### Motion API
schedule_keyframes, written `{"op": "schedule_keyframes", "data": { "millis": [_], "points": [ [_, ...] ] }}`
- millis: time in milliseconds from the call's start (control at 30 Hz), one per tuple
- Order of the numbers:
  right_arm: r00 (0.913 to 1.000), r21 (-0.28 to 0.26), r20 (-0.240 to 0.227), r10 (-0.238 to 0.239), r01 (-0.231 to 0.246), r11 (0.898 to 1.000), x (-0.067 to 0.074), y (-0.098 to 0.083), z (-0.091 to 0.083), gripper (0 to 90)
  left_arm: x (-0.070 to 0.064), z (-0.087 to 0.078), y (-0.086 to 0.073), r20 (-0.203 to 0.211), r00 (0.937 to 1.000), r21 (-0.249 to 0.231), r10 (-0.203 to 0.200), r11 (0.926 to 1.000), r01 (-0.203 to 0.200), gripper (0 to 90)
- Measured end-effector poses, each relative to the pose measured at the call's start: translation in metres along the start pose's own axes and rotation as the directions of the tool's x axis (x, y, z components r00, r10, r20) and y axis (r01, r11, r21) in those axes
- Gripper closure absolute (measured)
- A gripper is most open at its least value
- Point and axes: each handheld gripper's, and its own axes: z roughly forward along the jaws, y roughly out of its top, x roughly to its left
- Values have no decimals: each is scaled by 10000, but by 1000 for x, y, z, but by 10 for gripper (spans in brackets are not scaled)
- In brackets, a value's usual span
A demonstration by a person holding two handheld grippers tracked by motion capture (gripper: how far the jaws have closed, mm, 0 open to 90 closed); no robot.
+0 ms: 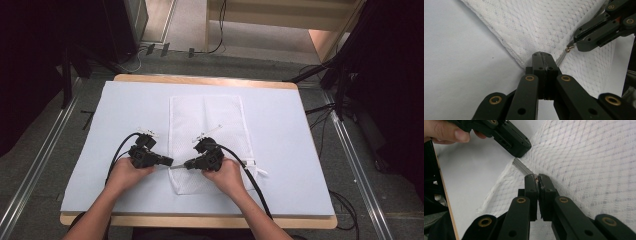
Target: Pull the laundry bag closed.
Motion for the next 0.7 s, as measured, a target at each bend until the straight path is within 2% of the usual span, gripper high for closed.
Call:
{"op": "schedule_keyframes", "data": {
  "millis": [333, 700],
  "points": [
    [10000, 9, 39, -21, 21, 10000, 0, -1, -2, 885, 0, 0, 0, 13, 10000, -11, -6, 10000, 6, 900],
    [9999, -76, 98, 132, -131, 9999, -7, -7, -10, 886, 1, 0, 0, 36, 10000, -29, -55, 10000, 55, 900]
  ]
}}
